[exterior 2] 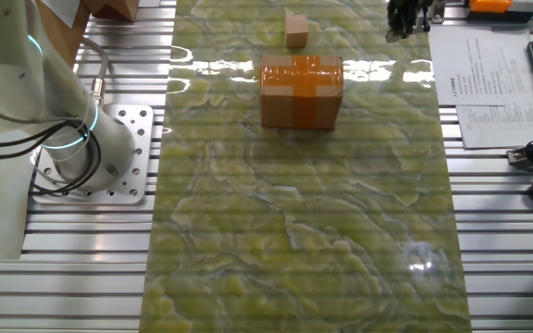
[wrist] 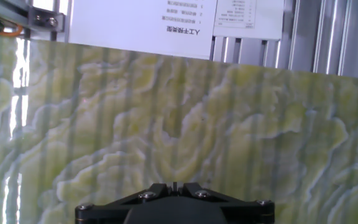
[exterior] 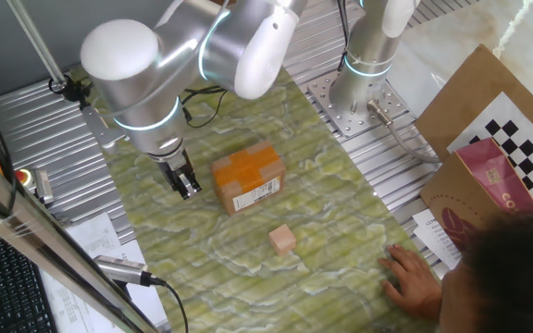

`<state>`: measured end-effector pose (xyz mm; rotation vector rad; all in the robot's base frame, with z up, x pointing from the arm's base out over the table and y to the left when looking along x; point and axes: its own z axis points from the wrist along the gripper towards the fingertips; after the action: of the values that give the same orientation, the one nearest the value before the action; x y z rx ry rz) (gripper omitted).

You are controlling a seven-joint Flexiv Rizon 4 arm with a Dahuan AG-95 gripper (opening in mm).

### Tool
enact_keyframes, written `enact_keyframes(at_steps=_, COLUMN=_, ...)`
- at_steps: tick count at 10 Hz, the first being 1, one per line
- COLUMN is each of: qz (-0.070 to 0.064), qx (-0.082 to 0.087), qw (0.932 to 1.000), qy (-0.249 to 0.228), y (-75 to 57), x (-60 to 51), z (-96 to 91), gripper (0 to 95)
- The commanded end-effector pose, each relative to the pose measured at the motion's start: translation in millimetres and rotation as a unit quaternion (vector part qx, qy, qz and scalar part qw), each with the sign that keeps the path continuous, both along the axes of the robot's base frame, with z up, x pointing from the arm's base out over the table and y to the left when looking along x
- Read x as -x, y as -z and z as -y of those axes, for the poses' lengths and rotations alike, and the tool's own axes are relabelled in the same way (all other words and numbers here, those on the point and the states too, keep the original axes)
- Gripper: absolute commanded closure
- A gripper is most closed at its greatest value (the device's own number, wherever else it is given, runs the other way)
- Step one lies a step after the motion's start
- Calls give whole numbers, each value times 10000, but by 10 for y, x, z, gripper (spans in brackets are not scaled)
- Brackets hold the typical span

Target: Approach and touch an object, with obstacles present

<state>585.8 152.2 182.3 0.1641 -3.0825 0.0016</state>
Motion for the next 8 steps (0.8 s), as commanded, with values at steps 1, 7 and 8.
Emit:
enact_keyframes(at_steps=1, qz=37, qx=35, qw=10000, qy=27, y=4, x=1, z=2, gripper=950)
enact_keyframes(at_steps=7, qz=-12, qx=-3, qw=9982, qy=-598, y=28, x=21, z=-49, gripper=950)
enact_keyframes(at_steps=8, qz=-10, qx=9, qw=9986, qy=-529, y=24, x=48, z=-190, gripper=950)
